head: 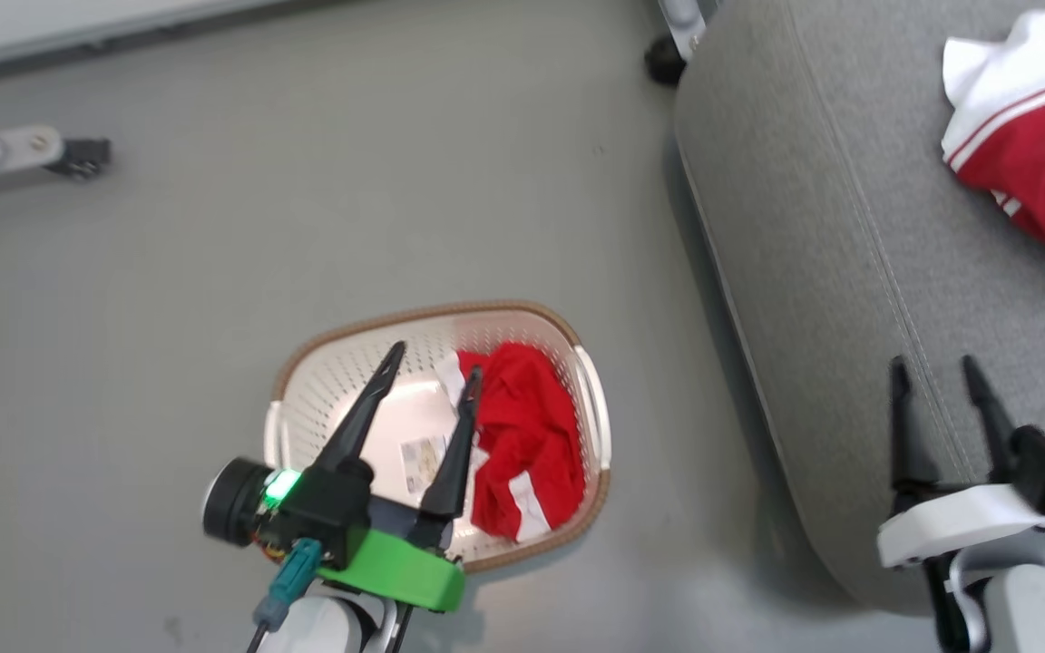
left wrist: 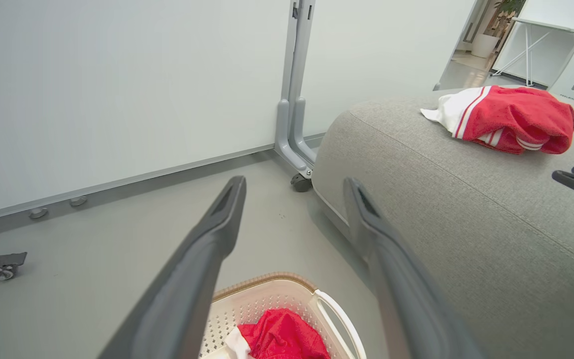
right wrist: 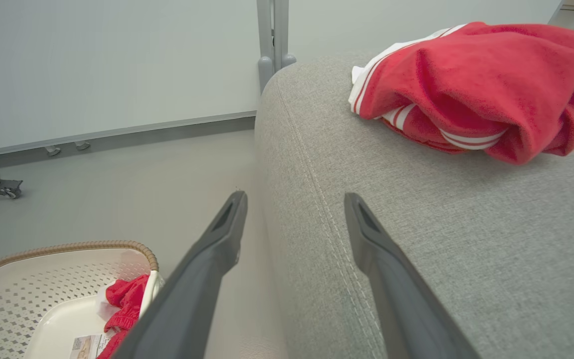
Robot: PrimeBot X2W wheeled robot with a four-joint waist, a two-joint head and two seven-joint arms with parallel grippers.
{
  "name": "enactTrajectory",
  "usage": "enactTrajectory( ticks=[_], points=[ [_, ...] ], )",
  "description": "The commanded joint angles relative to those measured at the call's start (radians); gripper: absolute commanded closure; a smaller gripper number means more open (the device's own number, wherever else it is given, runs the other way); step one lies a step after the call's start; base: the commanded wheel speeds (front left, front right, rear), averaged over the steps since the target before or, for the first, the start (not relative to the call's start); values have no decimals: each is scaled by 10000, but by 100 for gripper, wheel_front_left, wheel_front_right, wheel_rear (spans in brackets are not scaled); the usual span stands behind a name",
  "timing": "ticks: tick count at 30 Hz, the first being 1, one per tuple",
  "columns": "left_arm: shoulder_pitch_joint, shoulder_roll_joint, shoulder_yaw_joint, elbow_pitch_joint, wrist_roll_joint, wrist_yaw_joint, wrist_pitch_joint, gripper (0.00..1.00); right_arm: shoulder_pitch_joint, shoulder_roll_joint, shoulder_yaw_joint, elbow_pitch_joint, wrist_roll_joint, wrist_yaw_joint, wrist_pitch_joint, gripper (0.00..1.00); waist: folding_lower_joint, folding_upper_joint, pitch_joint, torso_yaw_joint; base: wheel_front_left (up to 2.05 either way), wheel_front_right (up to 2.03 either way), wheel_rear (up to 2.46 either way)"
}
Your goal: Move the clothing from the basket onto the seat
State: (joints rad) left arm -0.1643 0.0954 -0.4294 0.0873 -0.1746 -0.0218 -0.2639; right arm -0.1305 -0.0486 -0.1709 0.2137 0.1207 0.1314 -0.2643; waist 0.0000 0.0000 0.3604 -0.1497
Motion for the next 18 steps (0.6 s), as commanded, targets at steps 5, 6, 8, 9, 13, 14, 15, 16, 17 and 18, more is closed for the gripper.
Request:
enactTrajectory(
  ticks=[5,6,8,9,13,14,15,16,17,18],
  points=[
    [1195,-277,942,73,13,-70,-6,0,656,-43,1319,-10,503,-12,-2,0,0,0,-2954,1999,0,0,0],
    [1442,-314,1163,35,-2,-38,-6,0,767,-44,1567,-33,727,-12,-2,0,0,0,-3157,2092,0,0,0],
    [1845,-361,1536,-66,48,21,-6,0,889,-39,1970,-112,1169,-12,-2,0,0,0,-3451,2217,0,0,0],
    [2009,-374,1710,-123,23,57,-6,0,914,-39,2151,-151,1318,-14,-2,0,0,0,-3531,2253,0,0,0],
    [2561,-428,2349,-457,28,114,-6,0,1076,-43,2767,-406,1629,-12,-2,0,0,0,-3791,2316,0,0,0],
    [2708,-438,2471,-576,55,132,-6,0,1105,-38,2896,-522,1661,-12,-2,0,0,0,-3856,2295,0,0,0],
    [2801,-443,2567,-690,85,147,-6,0,1131,-38,2977,-621,1695,-14,-2,0,0,0,-3900,2270,0,0,0],
    [2917,-443,2650,-816,90,162,-6,0,1181,-40,3032,-773,1712,-14,-2,0,0,0,-3961,2233,0,0,0],
    [2995,-445,2688,-947,68,180,-6,0,1250,-40,3069,-914,1690,-14,-2,0,0,0,-3998,2210,0,0,0],
    [3086,-446,2737,-1125,64,212,-6,0,1368,-38,3096,-1065,1652,-12,-2,0,0,0,-4054,2173,0,0,0]
  ],
)
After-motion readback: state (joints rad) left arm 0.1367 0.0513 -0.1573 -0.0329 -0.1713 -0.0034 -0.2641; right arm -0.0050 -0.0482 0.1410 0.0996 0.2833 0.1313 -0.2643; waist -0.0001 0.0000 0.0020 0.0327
